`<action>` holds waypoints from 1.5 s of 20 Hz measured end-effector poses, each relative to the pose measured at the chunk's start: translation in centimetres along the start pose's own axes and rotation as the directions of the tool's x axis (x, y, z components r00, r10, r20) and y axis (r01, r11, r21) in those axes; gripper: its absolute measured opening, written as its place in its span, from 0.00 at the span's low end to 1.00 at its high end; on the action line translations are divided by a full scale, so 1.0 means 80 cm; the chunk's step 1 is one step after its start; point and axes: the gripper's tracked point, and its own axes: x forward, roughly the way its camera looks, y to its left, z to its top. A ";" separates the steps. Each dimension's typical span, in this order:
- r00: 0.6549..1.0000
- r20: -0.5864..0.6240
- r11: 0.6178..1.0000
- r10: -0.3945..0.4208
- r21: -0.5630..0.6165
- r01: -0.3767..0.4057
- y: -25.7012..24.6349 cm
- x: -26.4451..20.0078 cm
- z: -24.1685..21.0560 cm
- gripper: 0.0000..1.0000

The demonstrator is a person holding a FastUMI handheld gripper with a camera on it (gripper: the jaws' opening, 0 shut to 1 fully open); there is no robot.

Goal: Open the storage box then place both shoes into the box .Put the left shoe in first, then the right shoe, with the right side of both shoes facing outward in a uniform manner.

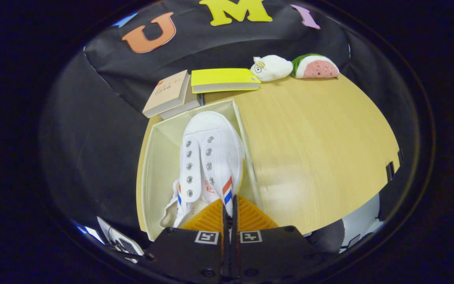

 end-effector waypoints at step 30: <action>0.593 0.792 0.955 0.142 -0.268 0.129 -0.128 -0.160 0.015 0.93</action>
